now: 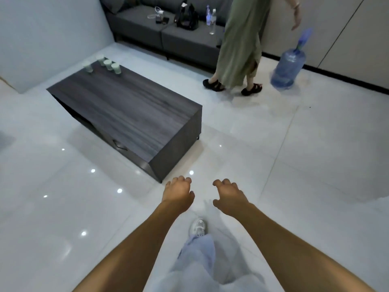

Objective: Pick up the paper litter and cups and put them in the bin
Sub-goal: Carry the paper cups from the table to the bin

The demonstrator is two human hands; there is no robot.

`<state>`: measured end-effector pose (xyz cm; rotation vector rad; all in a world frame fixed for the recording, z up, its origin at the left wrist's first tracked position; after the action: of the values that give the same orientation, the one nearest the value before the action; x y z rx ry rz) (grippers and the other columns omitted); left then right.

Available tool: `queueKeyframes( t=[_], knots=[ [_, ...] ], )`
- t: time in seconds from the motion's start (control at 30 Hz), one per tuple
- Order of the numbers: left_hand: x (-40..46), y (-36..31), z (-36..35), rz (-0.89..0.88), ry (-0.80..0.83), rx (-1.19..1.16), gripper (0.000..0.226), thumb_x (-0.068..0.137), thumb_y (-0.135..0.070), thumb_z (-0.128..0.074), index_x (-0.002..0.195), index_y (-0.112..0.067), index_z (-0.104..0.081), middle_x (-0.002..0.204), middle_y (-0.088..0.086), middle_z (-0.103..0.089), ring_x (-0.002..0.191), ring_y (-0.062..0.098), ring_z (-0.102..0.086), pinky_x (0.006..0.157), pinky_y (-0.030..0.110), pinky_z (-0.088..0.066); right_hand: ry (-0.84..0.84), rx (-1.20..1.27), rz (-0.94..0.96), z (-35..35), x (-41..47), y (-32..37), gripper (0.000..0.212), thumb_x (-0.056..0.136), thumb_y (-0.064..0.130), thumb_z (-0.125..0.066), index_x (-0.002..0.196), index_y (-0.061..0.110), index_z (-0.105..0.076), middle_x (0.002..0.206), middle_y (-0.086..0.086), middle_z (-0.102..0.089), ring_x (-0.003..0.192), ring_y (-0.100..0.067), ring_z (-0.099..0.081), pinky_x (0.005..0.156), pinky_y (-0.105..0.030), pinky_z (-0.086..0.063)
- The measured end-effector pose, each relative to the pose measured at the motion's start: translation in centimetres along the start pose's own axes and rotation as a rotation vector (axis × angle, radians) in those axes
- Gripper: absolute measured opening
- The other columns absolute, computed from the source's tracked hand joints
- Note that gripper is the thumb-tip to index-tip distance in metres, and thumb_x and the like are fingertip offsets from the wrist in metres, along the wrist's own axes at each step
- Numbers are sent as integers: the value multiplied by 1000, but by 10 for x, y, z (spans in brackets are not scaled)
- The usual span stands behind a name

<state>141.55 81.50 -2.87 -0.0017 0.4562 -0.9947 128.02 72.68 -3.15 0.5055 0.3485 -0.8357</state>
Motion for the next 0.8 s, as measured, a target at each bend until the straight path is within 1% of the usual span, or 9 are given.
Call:
queueKeyframes(
  t=[0.1,0.2,0.37,0.57,0.7,0.8],
  knots=[
    [66,9,29,14,-13,1,41,94,-33,-48,131,-16,-49,129,5,-54,118,25,-49,105,36,-39,7,7,21,37,62,4,56,89,24,-55,140,20,-34,133,-8,-41,119,-29,-42,90,-37,-43],
    [123,11,59,25,-4,-21,40,95,-33,-48,131,-16,-48,131,6,-53,120,25,-49,108,40,-37,17,4,44,75,119,5,56,90,25,-56,141,18,-34,133,-9,-42,118,-30,-43,90,-37,-45],
    [206,10,93,59,29,-32,41,94,-32,-48,132,-17,-47,127,5,-53,118,25,-49,107,40,-37,36,19,71,127,203,-1,58,90,28,-57,143,19,-33,134,-9,-42,121,-30,-43,92,-38,-46],
    [327,-7,125,114,47,-60,42,92,-29,-48,132,-15,-47,127,8,-52,119,28,-47,107,39,-34,77,5,99,186,318,-32,59,91,29,-57,143,20,-33,137,-8,-41,121,-29,-43,94,-38,-46],
    [420,-30,159,177,50,-149,41,94,-24,-47,133,-13,-47,132,10,-49,126,29,-41,113,41,-27,78,-25,135,250,407,-61,58,90,28,-57,142,20,-33,137,-9,-40,122,-30,-43,95,-39,-46],
    [488,-48,191,219,37,-180,39,94,-25,-48,130,-12,-48,133,11,-49,127,30,-41,113,41,-27,106,-56,154,304,476,-79,57,91,27,-56,143,20,-33,137,-9,-39,121,-29,-43,93,-39,-46]
  ],
)
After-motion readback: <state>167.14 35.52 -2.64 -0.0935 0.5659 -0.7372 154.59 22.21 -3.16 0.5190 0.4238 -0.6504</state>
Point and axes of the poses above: each hand's wrist, its own x-axis towards the middle knuckle, its own z-axis out of the back of the hand, y = z × x, the point moved 4 cm from there along x, towards the middle knuckle
